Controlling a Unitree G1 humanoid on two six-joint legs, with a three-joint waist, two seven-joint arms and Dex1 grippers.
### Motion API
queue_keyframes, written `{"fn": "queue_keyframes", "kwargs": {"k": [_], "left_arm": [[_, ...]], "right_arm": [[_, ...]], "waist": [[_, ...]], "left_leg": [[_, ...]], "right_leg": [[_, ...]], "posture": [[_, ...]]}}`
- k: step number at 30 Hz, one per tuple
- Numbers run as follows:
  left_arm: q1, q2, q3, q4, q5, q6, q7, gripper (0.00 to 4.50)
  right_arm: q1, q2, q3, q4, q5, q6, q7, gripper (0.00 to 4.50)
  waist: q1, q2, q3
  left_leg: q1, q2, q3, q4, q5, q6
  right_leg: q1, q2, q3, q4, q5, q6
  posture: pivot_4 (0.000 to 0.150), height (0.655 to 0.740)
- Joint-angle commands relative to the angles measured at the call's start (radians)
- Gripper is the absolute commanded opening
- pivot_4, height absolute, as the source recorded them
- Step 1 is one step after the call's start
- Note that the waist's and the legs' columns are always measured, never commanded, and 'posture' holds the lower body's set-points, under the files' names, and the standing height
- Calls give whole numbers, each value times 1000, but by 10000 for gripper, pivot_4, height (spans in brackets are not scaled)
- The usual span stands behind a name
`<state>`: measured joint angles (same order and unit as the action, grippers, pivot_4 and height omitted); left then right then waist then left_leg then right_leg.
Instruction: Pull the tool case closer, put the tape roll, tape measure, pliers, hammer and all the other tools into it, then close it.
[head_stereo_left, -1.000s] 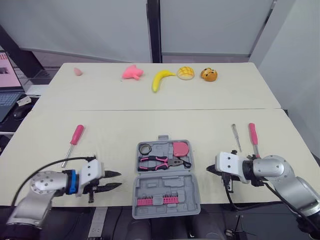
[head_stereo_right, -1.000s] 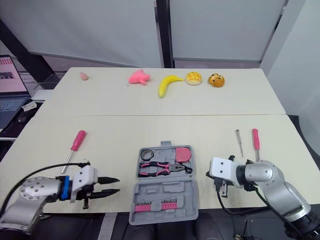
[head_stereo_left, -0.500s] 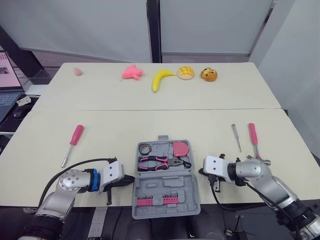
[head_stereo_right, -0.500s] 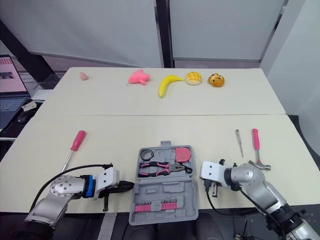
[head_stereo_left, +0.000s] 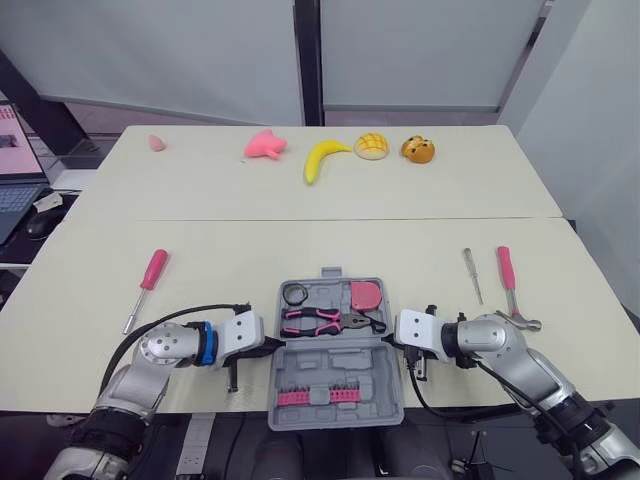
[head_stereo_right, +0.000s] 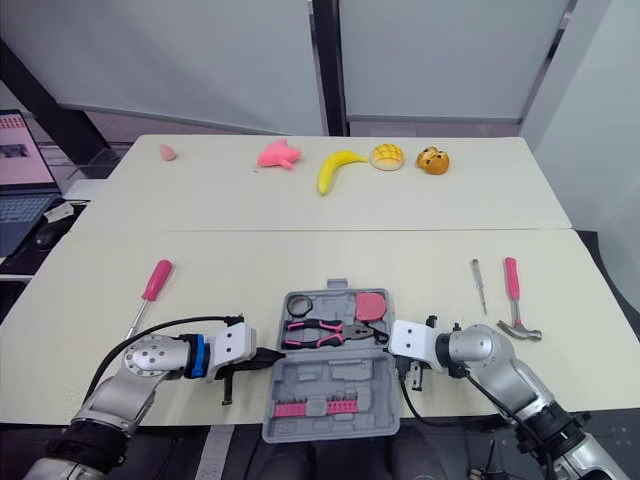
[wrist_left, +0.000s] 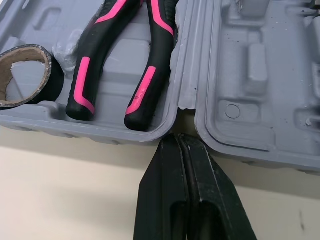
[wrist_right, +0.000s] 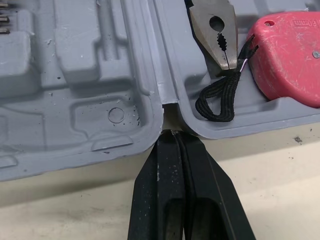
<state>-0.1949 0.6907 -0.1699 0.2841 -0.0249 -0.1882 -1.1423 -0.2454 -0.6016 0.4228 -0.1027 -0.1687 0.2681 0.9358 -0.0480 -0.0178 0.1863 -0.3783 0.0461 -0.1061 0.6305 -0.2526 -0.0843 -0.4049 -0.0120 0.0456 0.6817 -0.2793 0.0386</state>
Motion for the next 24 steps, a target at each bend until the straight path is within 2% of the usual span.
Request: {"fn": "queue_keyframes", "kwargs": {"k": [1,24], "left_arm": [[-40,-24,-12,7,3,-48,14,212],[-165,-64,-16,266,65,-184,69,212]], "right_arm": [[-13,30,9,-11,10,-2,-3,0],[-115,127,11,124,-36,18,-37,0]], "waist": [[-1,0,0],[-7,0,-1]], "left_leg": [[0,0,0,0,0,0],[3,0,0,0,0,0]], "right_leg": [[0,0,0,0,0,0],[2,0,0,1,1,0]], "posture": [[1500,7400],[1500,7400]]}}
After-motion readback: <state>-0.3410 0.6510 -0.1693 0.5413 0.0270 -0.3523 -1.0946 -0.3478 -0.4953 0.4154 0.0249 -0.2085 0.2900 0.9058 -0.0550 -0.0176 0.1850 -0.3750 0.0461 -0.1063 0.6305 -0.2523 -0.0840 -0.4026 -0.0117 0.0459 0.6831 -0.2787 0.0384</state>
